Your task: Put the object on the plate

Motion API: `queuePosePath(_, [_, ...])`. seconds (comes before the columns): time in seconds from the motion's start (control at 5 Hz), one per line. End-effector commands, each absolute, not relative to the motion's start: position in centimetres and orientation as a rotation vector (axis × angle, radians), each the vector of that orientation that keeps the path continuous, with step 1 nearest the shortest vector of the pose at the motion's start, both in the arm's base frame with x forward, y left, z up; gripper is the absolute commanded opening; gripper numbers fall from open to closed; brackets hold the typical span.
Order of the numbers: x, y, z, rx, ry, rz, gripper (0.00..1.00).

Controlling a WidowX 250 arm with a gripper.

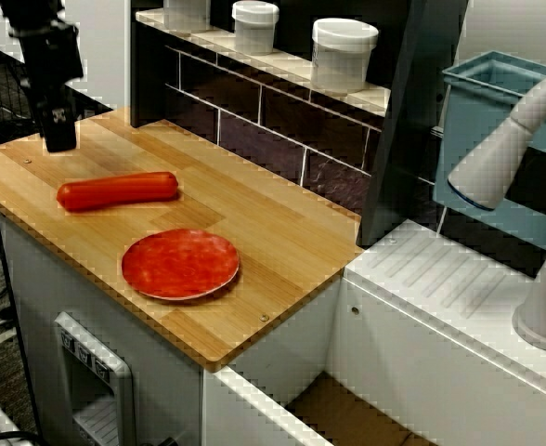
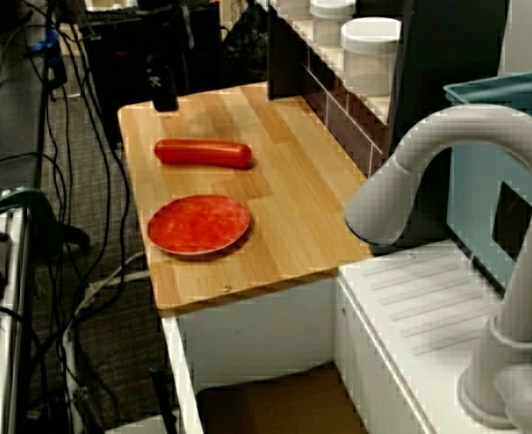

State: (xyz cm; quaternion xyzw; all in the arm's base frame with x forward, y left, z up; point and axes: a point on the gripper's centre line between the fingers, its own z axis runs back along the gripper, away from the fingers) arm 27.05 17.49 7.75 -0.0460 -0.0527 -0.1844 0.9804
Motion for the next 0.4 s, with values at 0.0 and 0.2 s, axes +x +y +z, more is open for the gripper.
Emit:
queuePosePath(0.0, [26.0,14.3,9.4,-0.067,-0.164,-0.439,1.0])
queuePosePath(0.2, [26.6,12.9,9.6,-0.063,-0.174,-0.456,1.0])
